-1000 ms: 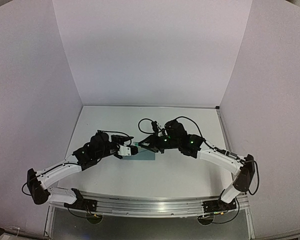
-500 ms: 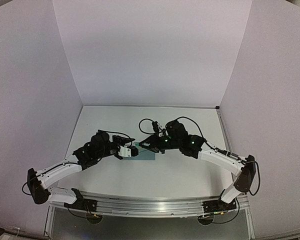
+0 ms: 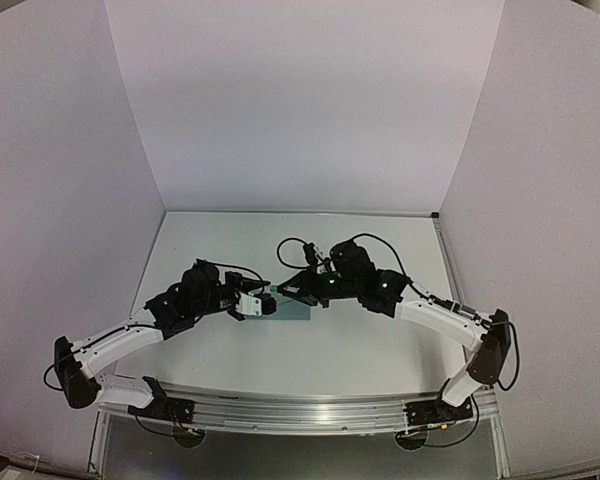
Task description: Place the letter into the envelope and seal it
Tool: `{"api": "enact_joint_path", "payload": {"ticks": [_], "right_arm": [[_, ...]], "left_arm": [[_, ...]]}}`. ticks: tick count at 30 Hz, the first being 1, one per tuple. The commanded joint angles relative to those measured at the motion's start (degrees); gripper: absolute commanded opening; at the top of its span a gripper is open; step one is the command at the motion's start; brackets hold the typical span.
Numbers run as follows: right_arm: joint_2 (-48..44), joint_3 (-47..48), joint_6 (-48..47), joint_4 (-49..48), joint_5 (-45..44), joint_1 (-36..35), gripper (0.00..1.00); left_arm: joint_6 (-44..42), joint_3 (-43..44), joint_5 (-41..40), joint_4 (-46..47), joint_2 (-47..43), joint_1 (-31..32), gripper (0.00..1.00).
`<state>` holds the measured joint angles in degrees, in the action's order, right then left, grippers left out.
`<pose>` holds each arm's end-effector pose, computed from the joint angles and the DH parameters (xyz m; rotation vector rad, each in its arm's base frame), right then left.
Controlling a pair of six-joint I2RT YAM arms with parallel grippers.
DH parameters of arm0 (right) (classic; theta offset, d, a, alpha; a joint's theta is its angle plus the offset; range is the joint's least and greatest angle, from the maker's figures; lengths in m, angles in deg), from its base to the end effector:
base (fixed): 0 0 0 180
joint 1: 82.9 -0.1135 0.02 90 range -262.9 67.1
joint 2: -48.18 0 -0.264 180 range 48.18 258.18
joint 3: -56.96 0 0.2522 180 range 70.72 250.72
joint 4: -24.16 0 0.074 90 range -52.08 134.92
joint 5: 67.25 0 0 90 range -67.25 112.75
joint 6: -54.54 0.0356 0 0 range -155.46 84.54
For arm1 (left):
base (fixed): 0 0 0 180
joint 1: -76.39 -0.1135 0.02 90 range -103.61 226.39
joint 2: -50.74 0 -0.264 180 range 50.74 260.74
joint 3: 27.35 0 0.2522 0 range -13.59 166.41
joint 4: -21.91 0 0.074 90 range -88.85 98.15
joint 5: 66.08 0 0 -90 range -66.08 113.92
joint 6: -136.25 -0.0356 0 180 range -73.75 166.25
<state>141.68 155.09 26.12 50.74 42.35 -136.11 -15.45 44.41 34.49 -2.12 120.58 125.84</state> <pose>0.2223 0.3173 0.3572 -0.1001 2.3235 1.5288 0.1784 -0.2186 0.3288 1.6739 1.0003 -0.0392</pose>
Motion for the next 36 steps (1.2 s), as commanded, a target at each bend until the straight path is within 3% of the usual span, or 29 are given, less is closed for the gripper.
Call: {"api": "enact_joint_path", "payload": {"ticks": [1,16,21,25,36], "right_arm": [[0.9,2.3,-0.4,-2.2,0.5,-0.4,0.0],[1.8,2.6,-0.4,-2.3,0.9,-0.4,0.0],[2.0,2.9,-0.6,-2.3,1.1,-0.4,0.0],[2.2,2.5,-2.1,-2.1,1.9,-0.3,0.0],[1.2,2.5,-30.2,1.8,7.9,-0.3,0.0]], "left_arm": [[-0.6,2.6,1.6,-0.3,-1.1,0.0,0.29],[-0.3,2.4,1.5,-0.4,-1.3,0.0,0.2],[-0.6,1.8,1.1,-0.2,-1.5,0.0,0.03],[0.0,2.5,1.7,-2.1,-1.5,-0.1,0.0],[16.8,22.7,16.0,-38.1,7.5,-0.1,0.0]]}}
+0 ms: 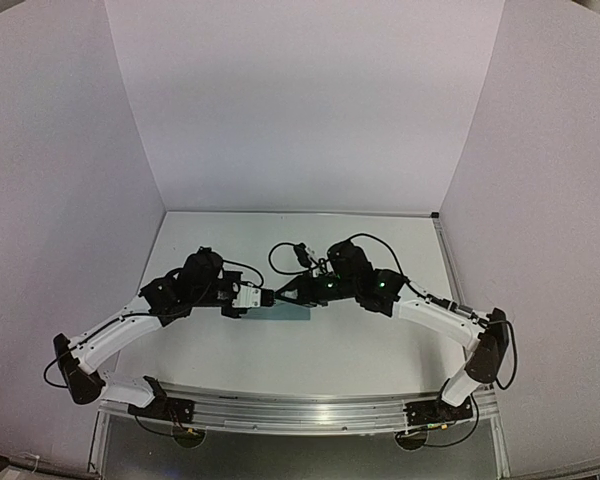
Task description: Place the letter into the envelope and seal it
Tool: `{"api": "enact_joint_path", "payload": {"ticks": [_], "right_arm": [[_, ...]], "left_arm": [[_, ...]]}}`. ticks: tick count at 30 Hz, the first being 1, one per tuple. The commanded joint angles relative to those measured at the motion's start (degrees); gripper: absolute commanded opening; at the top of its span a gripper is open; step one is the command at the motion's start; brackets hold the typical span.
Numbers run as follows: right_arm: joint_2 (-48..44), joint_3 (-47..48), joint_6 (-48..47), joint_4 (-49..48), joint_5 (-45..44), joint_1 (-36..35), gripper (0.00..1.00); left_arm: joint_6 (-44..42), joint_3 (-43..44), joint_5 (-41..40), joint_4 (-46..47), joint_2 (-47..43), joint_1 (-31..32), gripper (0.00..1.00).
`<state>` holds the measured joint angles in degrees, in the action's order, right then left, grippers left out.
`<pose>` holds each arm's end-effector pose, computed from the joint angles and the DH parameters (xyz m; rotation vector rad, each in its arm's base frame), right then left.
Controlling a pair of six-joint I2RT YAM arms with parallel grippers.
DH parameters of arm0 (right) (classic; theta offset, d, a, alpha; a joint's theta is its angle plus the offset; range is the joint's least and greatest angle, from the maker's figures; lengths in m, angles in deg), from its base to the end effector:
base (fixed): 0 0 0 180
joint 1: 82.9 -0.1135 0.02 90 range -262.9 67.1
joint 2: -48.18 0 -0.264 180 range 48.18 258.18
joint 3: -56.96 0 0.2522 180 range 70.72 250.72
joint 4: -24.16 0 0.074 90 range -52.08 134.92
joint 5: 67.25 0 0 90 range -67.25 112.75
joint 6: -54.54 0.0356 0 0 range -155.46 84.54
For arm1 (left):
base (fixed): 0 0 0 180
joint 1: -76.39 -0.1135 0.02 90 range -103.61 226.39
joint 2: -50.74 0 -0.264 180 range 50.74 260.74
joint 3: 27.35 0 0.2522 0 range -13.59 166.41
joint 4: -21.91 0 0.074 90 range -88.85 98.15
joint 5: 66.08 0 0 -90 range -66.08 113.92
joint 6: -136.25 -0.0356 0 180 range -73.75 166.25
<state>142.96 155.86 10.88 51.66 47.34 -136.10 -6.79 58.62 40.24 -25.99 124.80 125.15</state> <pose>0.2225 0.3221 0.3525 -0.4602 2.2460 1.4581 0.1782 -0.2185 0.3558 1.7897 1.2494 -0.2705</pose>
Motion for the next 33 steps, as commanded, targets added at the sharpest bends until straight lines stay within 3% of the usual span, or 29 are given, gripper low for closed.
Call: {"api": "enact_joint_path", "payload": {"ticks": [1,11,19,28,32,33], "right_arm": [[-0.6,1.2,-17.7,1.0,3.4,-0.3,0.0],[-5.1,-2.4,-47.7,2.1,4.5,-0.9,0.0],[-7.4,-5.4,-71.8,2.9,8.0,-1.6,0.0],[-7.5,-3.8,-83.3,6.8,5.1,-1.8,0.0],[-8.0,-3.9,-82.0,7.3,4.0,-1.8,0.0],[-8.0,-3.9,-80.2,7.3,3.7,-1.7,0.0]], "left_arm": [[9.5,10.0,11.4,-16.7,4.3,0.5,0.0],[16.8,24.5,21.8,-30.7,14.2,-0.9,0.0],[23.3,26.6,28.1,-30.7,16.1,-2.8,0.0],[29.9,27.3,34.4,-29.3,18.2,-3.9,0.0],[34.7,26.8,36.7,-27.7,18.6,-5.2,0.01],[34.9,25.9,35.3,-26.5,17.9,-5.5,0.11]]}}
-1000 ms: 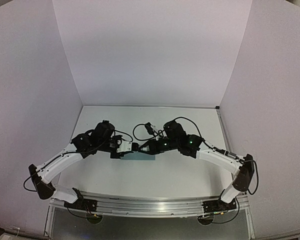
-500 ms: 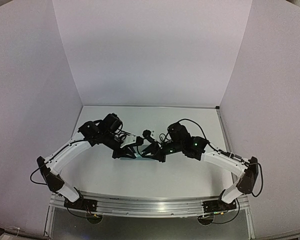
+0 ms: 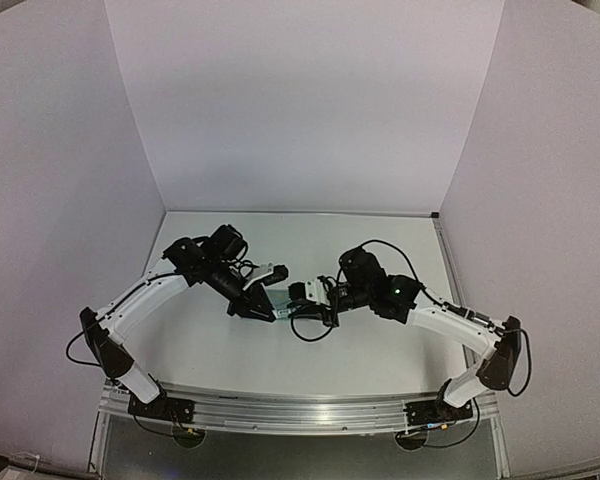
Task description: Place the letter into the envelope and seal it
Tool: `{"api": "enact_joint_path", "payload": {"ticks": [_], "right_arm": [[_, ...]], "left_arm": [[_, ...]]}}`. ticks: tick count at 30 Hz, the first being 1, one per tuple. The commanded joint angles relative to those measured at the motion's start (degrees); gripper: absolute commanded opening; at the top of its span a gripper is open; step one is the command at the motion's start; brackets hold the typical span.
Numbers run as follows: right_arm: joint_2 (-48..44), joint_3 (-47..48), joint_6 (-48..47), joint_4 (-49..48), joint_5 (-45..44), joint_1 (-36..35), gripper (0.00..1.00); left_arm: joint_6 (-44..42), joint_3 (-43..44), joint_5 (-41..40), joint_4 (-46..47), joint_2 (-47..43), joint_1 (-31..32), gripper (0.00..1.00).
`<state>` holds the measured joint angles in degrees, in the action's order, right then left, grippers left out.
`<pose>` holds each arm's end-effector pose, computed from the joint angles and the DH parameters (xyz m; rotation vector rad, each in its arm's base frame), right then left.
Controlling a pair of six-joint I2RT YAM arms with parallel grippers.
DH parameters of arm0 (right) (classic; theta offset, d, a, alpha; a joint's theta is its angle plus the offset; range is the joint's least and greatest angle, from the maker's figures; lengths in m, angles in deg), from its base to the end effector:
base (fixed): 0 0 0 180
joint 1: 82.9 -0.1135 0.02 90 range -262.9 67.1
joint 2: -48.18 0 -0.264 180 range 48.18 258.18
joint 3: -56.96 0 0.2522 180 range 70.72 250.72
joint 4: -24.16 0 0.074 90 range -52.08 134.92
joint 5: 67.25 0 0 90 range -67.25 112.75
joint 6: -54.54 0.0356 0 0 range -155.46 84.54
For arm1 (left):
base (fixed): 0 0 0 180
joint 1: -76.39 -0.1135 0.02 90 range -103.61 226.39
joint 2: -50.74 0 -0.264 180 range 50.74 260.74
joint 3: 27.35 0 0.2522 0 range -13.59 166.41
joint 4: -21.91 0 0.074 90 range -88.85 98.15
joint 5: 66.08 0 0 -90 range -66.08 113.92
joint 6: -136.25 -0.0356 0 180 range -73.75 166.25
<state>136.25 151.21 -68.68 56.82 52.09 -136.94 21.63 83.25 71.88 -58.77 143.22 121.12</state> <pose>0.1948 0.2983 0.3577 -1.6331 1.2380 0.7471 0.2060 -0.2413 0.3689 1.6838 1.9457 -1.2294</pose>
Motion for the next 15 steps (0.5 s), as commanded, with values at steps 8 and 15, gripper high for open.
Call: {"api": "enact_joint_path", "payload": {"ticks": [8,15], "right_arm": [[-1.2,4.2,26.6,2.0,-4.0,1.0,0.0],[-0.7,6.4,54.0,2.1,-4.9,2.1,0.0]], "left_arm": [[-10.2,-17.3,-14.8,32.2,-18.0,-2.1,0.83],[-35.8,-32.7,-22.4,48.5,-28.6,-0.6,0.84]]}}
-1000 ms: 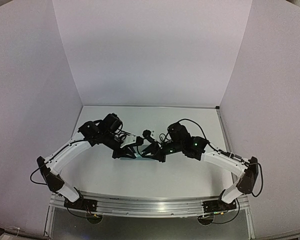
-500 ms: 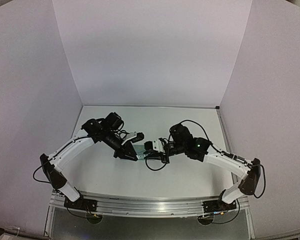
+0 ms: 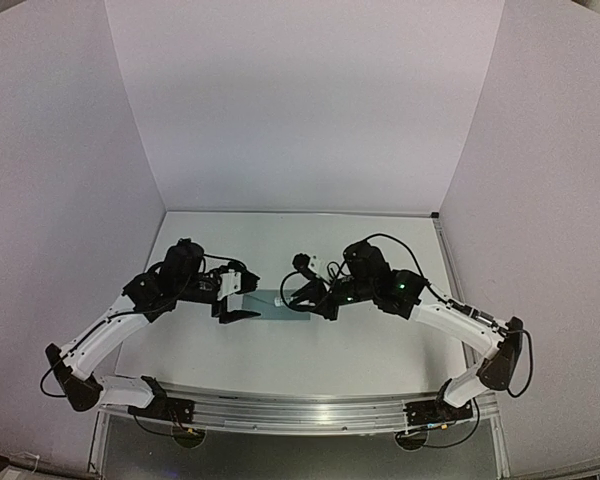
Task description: Place the letter into the envelope and seal it
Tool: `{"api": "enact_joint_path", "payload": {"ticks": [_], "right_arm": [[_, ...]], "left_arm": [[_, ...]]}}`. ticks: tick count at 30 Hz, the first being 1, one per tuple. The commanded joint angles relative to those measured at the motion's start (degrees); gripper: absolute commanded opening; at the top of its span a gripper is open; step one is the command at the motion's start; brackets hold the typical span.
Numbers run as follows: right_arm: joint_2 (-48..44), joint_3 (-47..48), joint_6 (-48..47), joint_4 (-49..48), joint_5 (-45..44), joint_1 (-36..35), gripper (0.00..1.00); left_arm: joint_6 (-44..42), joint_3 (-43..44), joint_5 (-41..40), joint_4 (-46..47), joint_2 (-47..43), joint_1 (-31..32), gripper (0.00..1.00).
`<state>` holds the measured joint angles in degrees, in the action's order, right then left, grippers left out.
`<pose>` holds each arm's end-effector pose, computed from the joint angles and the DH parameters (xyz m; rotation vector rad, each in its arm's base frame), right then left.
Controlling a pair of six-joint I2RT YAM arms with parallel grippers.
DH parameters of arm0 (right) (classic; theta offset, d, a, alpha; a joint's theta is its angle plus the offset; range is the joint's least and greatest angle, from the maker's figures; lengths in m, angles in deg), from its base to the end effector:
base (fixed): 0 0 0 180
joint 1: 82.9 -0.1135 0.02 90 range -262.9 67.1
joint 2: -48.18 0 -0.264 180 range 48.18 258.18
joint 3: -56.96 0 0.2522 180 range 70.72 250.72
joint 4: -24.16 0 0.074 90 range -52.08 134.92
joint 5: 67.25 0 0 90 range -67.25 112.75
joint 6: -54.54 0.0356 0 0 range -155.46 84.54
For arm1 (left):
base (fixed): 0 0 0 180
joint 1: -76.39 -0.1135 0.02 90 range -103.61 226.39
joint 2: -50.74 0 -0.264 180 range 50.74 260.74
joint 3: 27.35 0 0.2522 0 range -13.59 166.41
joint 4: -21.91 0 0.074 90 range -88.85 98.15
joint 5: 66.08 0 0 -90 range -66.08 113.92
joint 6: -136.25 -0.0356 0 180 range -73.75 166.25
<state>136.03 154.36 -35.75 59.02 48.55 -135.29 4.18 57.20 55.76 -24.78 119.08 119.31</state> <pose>0.2042 0.2904 0.3738 -1.2032 1.7446 1.0148 0.1736 -0.1871 0.3764 1.6240 1.2799 -0.5907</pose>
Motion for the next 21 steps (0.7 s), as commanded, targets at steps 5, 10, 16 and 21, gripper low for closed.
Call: {"api": "enact_joint_path", "payload": {"ticks": [5,10,16,21], "right_arm": [[2.1,4.4,39.2,-2.3,-2.6,0.5,0.0],[4.8,2.1,51.3,-11.8,0.9,0.4,0.0],[5.4,2.0,53.5,-12.3,-0.2,0.1,0.0],[7.1,3.5,54.4,-12.3,0.0,-0.4,0.0]], "left_arm": [[-29.1,-15.4,-13.4,28.2,-6.8,3.9,0.82],[-35.6,-22.3,-17.5,39.6,-7.2,5.8,0.75],[-31.3,-22.6,-22.1,43.0,-6.3,7.2,0.68],[-31.3,-22.8,-23.2,43.5,-5.7,8.5,0.56]]}}
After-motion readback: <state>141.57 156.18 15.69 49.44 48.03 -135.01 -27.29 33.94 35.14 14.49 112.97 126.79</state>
